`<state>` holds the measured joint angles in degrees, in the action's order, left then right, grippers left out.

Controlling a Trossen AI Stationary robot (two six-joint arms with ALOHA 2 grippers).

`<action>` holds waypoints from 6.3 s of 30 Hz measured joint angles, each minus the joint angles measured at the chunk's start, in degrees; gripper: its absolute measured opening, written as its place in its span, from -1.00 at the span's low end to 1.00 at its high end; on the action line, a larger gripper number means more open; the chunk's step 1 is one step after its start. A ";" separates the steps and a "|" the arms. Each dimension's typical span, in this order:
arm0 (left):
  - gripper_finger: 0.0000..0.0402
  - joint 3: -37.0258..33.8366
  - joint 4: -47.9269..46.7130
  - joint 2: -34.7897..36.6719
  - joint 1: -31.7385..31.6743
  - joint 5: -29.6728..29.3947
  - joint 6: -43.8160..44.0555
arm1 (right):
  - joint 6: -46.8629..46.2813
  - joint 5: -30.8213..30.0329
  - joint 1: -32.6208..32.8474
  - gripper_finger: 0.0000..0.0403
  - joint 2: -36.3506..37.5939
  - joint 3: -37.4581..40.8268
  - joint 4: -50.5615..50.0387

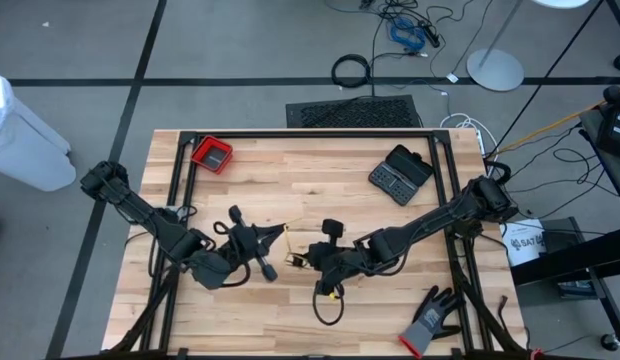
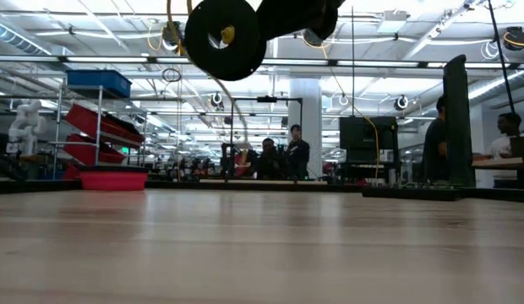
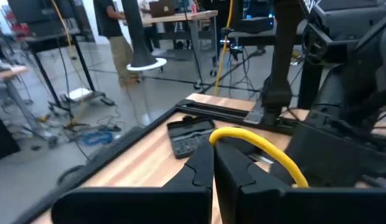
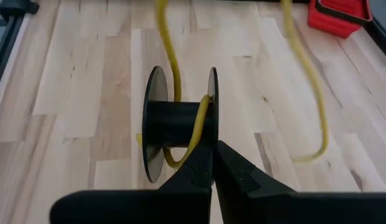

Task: Coil cords
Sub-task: Coil the yellow cable wire onto the spool

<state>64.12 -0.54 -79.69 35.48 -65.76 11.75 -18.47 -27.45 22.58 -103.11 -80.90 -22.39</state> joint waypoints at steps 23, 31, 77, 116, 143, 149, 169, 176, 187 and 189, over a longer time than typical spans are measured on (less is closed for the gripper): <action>-0.99 0.00 13.63 -0.39 -2.62 3.23 -10.71 | -6.37 -20.23 -0.08 -1.00 -0.11 -0.03 -0.29; -0.99 0.00 18.66 -0.82 -3.81 2.09 -17.05 | -6.11 -22.04 0.21 -1.00 -2.23 -0.03 1.32; -0.99 0.04 16.01 -8.69 7.69 -17.51 -15.33 | 3.54 -13.19 1.93 -1.00 0.71 0.04 5.05; 0.17 -0.02 2.98 -4.14 10.47 -3.96 -15.02 | -4.82 11.34 1.91 -1.00 3.18 -0.01 -8.02; 0.30 -0.03 -53.49 -5.30 10.78 13.40 35.91 | -6.11 11.29 3.46 -1.00 5.01 -0.03 -11.16; 0.30 -1.82 -53.44 -5.30 10.78 21.99 36.02 | -6.24 10.88 3.46 -1.00 6.42 -0.03 -11.19; 0.30 -2.43 -29.08 -5.35 10.99 12.94 16.40 | -7.27 7.68 4.88 -1.00 8.78 -0.03 -11.17; 0.30 -2.43 -9.87 -5.35 9.79 13.08 2.94 | -7.25 7.77 4.91 -1.00 8.76 -0.03 -11.15; 0.29 -2.43 -0.27 -7.97 6.86 23.78 1.04 | -7.23 7.77 4.91 -1.00 8.74 -0.03 -11.08; 0.29 -2.43 1.35 -9.03 6.43 23.83 -0.59 | -7.23 7.77 4.91 -1.00 8.74 -0.01 -11.08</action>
<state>61.69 0.81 -88.72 41.92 -41.92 11.16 -25.69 -19.68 27.49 -94.37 -80.90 -33.47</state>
